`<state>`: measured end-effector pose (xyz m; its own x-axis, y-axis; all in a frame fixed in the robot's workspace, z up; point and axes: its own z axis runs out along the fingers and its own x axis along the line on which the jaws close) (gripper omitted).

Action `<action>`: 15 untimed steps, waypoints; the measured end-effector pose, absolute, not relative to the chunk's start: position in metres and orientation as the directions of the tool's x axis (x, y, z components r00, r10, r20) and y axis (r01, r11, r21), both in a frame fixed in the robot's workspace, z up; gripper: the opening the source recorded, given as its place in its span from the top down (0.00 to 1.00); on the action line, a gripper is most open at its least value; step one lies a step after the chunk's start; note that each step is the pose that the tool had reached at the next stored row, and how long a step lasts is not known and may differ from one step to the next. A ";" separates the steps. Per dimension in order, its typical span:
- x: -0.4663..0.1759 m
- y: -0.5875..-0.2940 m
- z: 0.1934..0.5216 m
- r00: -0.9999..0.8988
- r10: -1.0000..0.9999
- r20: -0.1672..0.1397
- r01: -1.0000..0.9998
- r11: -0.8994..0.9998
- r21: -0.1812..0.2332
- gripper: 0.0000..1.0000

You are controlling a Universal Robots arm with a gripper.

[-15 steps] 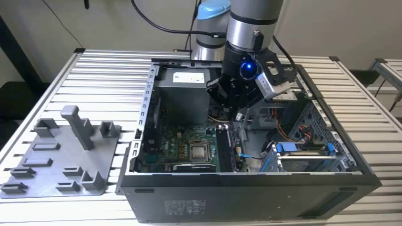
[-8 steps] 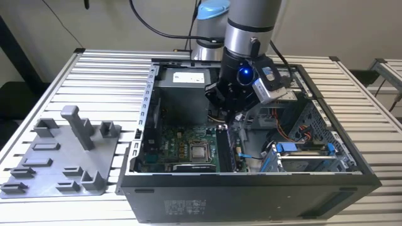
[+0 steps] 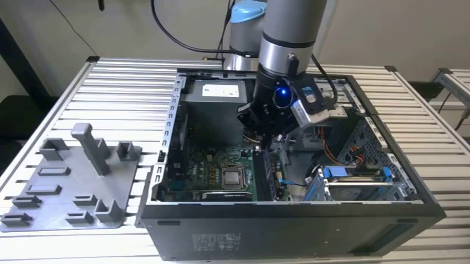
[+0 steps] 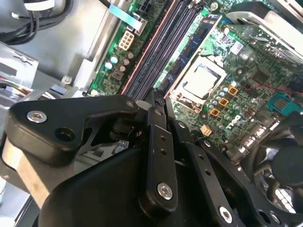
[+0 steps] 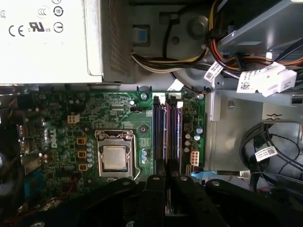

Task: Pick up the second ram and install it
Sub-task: 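Insert the second ram into the second slot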

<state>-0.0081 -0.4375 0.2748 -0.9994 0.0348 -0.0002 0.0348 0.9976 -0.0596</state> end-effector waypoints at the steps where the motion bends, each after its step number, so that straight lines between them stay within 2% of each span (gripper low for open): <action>1: -0.008 -0.437 0.273 -0.999 0.036 0.000 0.036 0.998 -0.059 0.86; 15: -0.009 -0.439 0.252 -0.999 0.050 0.000 0.050 0.997 -0.060 0.86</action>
<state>-0.0094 -0.4388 0.2518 -0.9988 0.0498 -0.0002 0.0498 0.9970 -0.0596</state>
